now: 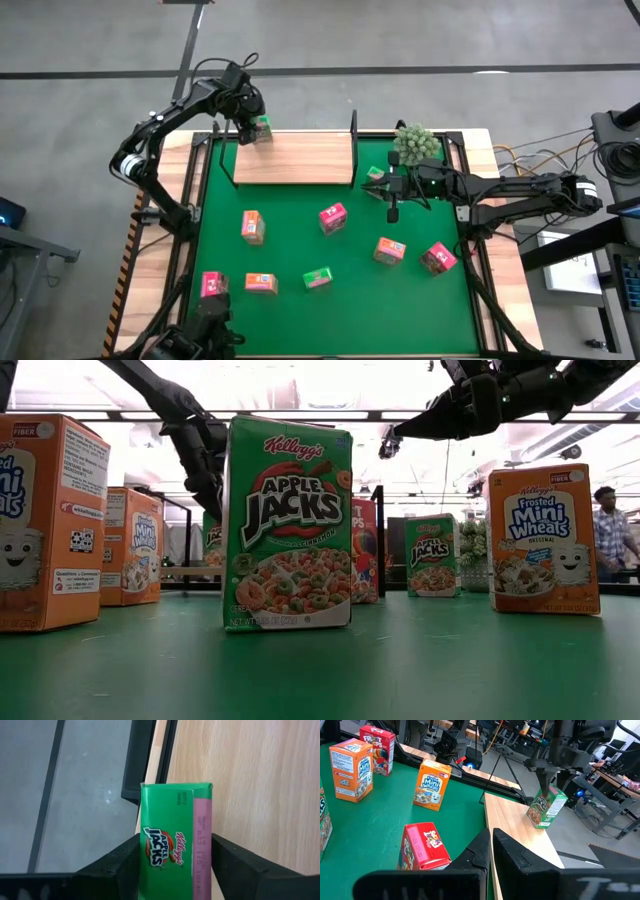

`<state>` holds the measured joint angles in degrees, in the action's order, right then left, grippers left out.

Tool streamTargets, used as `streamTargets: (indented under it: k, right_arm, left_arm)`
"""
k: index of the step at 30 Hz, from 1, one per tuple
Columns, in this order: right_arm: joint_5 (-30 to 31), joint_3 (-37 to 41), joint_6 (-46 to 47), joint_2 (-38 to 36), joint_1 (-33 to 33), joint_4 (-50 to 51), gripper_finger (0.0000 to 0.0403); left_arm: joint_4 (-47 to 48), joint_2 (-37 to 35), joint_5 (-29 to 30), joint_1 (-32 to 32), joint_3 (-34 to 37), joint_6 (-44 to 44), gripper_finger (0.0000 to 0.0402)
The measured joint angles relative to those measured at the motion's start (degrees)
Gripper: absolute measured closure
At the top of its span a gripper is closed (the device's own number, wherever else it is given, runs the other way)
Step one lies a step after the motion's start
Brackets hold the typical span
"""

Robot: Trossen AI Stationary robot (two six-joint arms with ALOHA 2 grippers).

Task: Stack cereal on shelf
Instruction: Put the middle right green cereal box on the shelf

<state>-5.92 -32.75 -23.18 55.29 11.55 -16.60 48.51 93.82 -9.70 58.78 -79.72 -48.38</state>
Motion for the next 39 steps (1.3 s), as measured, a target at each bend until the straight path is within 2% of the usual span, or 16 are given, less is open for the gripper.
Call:
streamTargets:
  k: [6, 20, 27, 34, 39]
  right_arm:
    - [0.01, 0.0, 0.0, 0.0, 0.0, -0.02, 0.039]
    - [0.01, 0.0, 0.0, -0.02, 0.0, -0.42, 0.039]
    - [0.01, 0.0, 0.0, -0.02, 0.0, -0.42, 0.039]
    - [0.01, 0.0, 0.0, -0.02, 0.0, -0.43, 0.039]
    - [0.01, 0.0, -0.39, -0.02, 0.0, -0.44, 0.039]
  left_arm:
    - [1.52, 0.0, 0.04, -0.07, -1.11, 0.55, 0.0181]
    - [8.82, -0.11, -0.26, -2.22, -8.39, 5.99, 0.0184]
    - [9.08, -0.11, 0.21, -4.54, -8.66, 6.46, 0.0217]
    - [0.83, -0.13, 2.05, -5.0, -8.66, 10.39, 0.0275]
    - [-5.75, -0.13, 9.3, -4.67, -8.66, 11.35, 0.0318]
